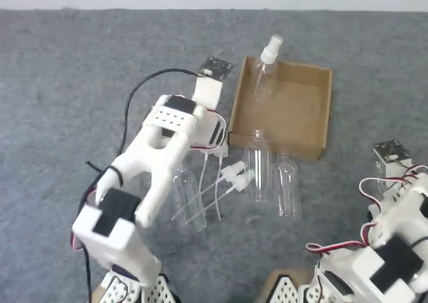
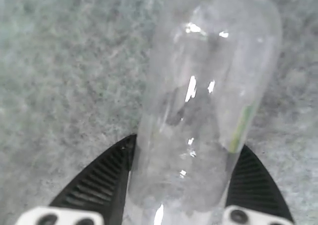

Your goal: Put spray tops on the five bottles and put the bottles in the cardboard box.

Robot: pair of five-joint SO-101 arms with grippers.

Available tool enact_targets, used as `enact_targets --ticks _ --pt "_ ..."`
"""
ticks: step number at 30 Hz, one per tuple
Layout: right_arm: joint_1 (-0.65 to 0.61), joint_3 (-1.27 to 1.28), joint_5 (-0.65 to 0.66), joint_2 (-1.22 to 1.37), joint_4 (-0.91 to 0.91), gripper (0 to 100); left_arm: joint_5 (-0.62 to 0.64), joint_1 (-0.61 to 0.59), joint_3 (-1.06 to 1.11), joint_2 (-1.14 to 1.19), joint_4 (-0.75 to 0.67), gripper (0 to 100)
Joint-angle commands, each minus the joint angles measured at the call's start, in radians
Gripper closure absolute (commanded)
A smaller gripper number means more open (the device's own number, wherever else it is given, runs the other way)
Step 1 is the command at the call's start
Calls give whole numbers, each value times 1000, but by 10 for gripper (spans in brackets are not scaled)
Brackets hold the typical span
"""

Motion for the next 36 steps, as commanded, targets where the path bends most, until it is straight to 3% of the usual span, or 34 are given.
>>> enact_targets --ticks 1,8,15,23,30,36 --pt "10 2 14 -4 -45 753 44 -17 -67 2 -20 819" --pt "5 2 14 -7 -42 753 41 -83 -90 68 -57 820" --pt "8 -2 14 -7 -42 753 15 -72 -134 166 -74 822" --pt "8 -2 11 -7 -42 753 17 -66 -185 193 -64 991" --pt "10 -3 11 -7 -42 753 71 -71 -473 193 158 990" --pt "12 -3 11 -7 -42 753 69 -101 -941 193 503 990"
